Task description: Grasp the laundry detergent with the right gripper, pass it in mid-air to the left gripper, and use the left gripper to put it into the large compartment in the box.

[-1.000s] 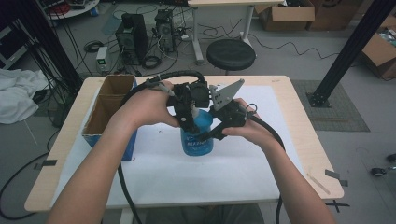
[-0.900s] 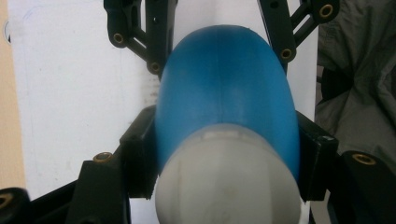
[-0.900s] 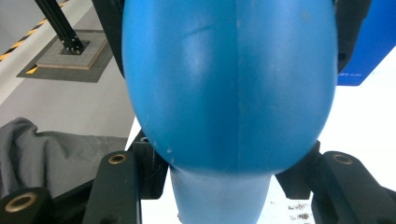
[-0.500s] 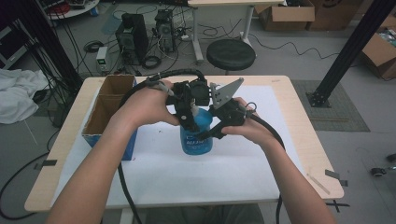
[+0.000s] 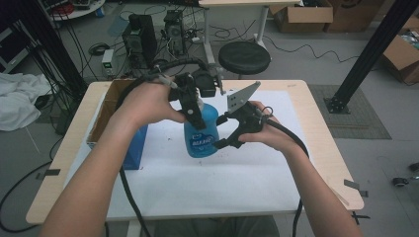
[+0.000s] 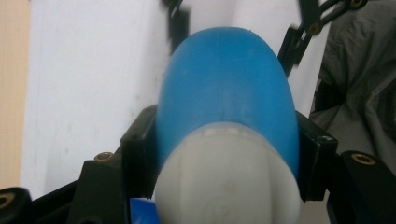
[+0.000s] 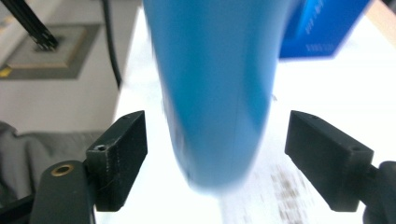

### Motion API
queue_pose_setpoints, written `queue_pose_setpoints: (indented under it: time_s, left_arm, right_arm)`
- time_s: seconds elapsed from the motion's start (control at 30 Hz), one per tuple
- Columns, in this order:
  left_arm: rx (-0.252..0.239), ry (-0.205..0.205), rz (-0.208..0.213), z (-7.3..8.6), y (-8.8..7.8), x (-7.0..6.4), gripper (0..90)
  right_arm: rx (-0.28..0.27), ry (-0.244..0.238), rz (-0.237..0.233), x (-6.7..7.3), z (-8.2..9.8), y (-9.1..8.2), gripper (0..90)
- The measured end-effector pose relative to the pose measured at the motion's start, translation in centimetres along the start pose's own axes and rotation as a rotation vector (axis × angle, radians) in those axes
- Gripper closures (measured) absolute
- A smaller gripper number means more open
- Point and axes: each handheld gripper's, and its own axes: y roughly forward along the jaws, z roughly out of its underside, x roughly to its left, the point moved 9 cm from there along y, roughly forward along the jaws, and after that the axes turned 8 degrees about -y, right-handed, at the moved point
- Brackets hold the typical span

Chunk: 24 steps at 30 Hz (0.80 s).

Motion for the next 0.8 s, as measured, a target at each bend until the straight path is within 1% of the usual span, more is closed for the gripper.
queue_pose_setpoints:
  time_s: [0.03,0.07,0.13,0.2,0.23,0.27,0.3,0.33,0.37,0.43,0.57,0.67,0.7,0.8]
  left_arm:
    - [0.006,-0.031,-0.007,0.3,-0.4,0.4,38.6]
    - [0.005,-0.071,-0.014,0.6,-0.8,0.8,38.6]
    - [0.01,-0.142,-0.037,1.3,-1.7,1.9,38.6]
    - [0.017,-0.245,-0.056,2.2,-2.7,3.2,38.6]
    - [0.01,-0.303,-0.064,2.7,-3.2,3.9,38.6]
    - [0.011,-0.37,-0.076,3.4,-3.8,4.7,38.6]
    - [0.006,-0.41,-0.083,3.8,-4.2,5.2,38.6]
    - [0.007,-0.472,-0.094,4.6,-4.9,6.0,38.6]
    - [0.0,-0.508,-0.103,5.0,-5.3,6.5,38.7]
    - [-0.012,-0.615,-0.124,6.1,-6.3,7.7,38.7]
    - [-0.011,-0.823,-0.17,8.7,-7.9,10.0,38.7]
    - [0.017,-0.932,-0.199,10.7,-8.7,11.4,38.7]
    - [0.023,-0.963,-0.208,11.3,-8.8,11.8,38.7]
    - [0.04,-1.052,-0.229,12.9,-9.1,12.7,38.7]
  right_arm:
    - [0.023,0.005,0.013,-0.2,0.4,-0.2,21.5]
    - [0.049,0.018,0.019,-0.3,0.8,-0.4,21.5]
    - [0.102,0.036,0.034,-0.5,1.8,-0.8,21.8]
    - [0.176,0.045,0.047,-0.7,3.0,-1.1,21.9]
    - [0.213,0.052,0.05,-0.7,3.6,-1.2,22.3]
    - [0.247,0.056,0.05,-0.7,4.2,-1.4,22.5]
    - [0.292,0.058,0.054,-0.7,4.9,-1.6,23.6]
    - [0.317,0.06,0.052,-0.6,5.4,-1.8,24.5]
    - [0.352,0.068,0.05,-0.6,6.1,-2.0,24.4]
    - [0.386,0.081,0.049,-0.6,6.9,-2.5,24.5]
    - [0.453,0.111,0.071,-1.0,8.7,-3.8,24.3]
    - [0.503,0.125,0.078,-1.1,10.0,-4.7,24.3]
    - [0.518,0.126,0.086,-1.1,10.3,-4.9,23.8]
    - [0.555,0.132,0.082,-1.1,11.2,-5.7,23.9]
